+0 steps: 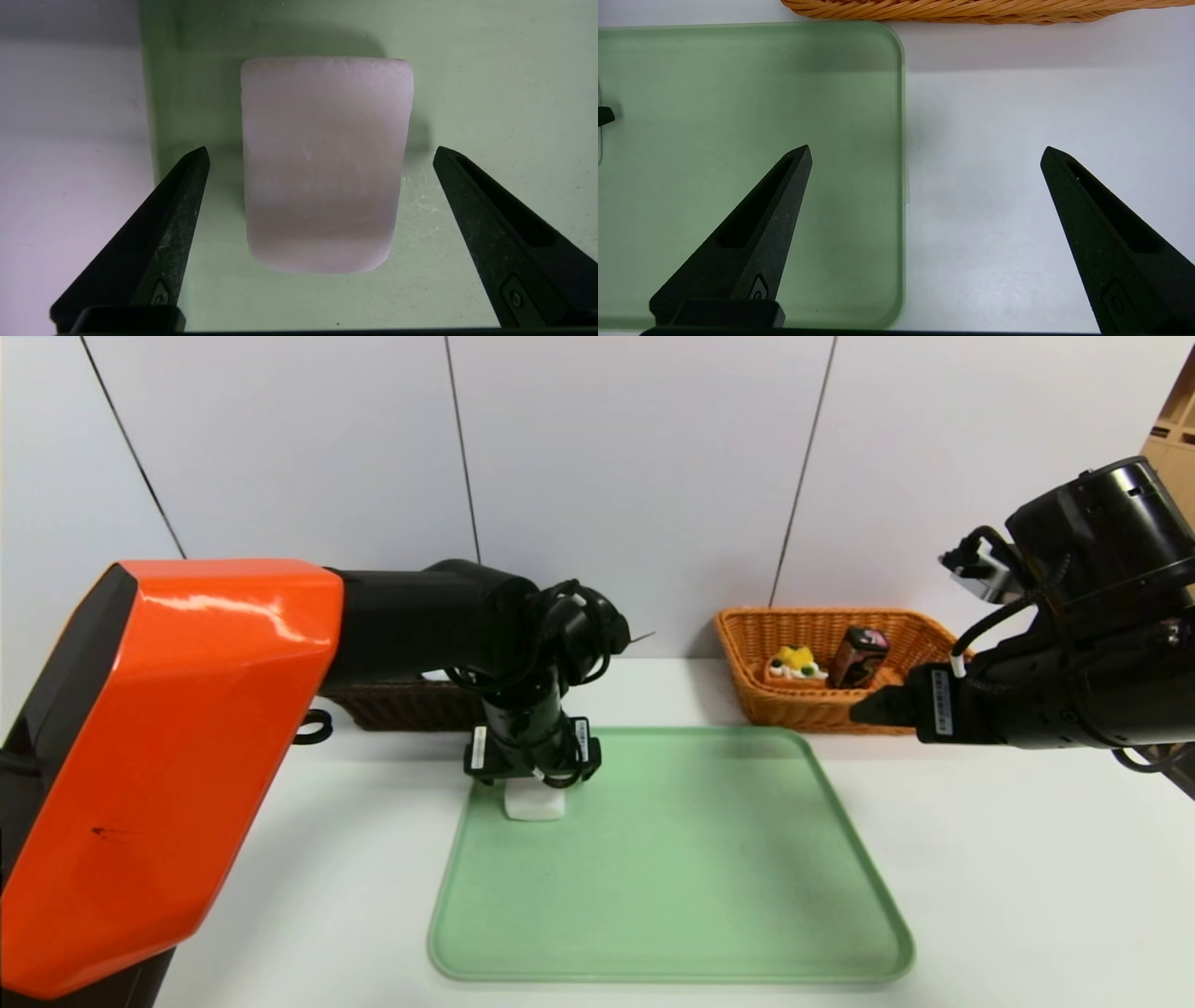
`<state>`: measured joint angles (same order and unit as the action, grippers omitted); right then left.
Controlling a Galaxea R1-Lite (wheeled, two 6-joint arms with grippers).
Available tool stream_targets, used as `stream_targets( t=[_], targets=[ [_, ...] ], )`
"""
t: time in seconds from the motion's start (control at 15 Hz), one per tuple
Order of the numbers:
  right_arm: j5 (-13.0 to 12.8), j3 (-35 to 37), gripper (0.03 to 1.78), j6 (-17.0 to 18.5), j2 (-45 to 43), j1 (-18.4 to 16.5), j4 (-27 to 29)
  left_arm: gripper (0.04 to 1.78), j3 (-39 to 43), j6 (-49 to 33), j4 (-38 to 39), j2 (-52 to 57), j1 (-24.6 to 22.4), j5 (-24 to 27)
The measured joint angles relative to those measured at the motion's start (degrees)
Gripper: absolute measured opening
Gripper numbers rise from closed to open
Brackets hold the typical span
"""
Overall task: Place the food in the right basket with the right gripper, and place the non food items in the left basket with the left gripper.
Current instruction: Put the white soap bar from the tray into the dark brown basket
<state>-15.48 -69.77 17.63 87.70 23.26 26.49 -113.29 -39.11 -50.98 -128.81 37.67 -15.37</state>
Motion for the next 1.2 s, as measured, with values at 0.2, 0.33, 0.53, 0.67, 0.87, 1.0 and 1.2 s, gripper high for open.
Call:
stream_targets(
  t=[0.2, 0.33, 0.53, 0.67, 0.87, 1.0, 1.2],
  targets=[
    [0.0, 0.4, 1.69, 0.0, -0.5, 0.0, 0.0, 1.69, 0.0, 0.4, 0.1, -0.3, 0.0, 0.0],
    [0.0, 0.7, 1.69, -0.1, -0.7, -0.1, 0.0, 1.69, 0.0, 0.4, -0.1, -0.5, 0.0, 0.0],
    [0.0, 0.8, 1.69, -0.2, -0.9, 0.0, 0.0, 1.36, 0.2, 0.3, -0.3, -0.9, 0.0, 0.1],
    [0.1, 0.9, 1.69, -0.2, -1.2, 0.0, 0.0, 1.08, 0.4, 0.4, -0.3, -0.9, 0.0, 0.1],
    [0.1, 0.9, 1.70, -0.2, -1.5, 0.0, 0.0, 0.99, 0.5, 0.5, -0.3, -0.9, 0.0, 0.2],
    [0.1, 0.9, 1.70, -0.2, -1.7, 0.2, 0.0, 0.98, 0.5, 0.5, -0.3, -0.7, 0.0, 0.2],
    [0.1, 1.1, 1.70, -0.1, -2.0, 0.3, 0.0, 0.98, 0.6, 0.6, -0.2, 0.7, 0.5, 3.4]
  ],
)
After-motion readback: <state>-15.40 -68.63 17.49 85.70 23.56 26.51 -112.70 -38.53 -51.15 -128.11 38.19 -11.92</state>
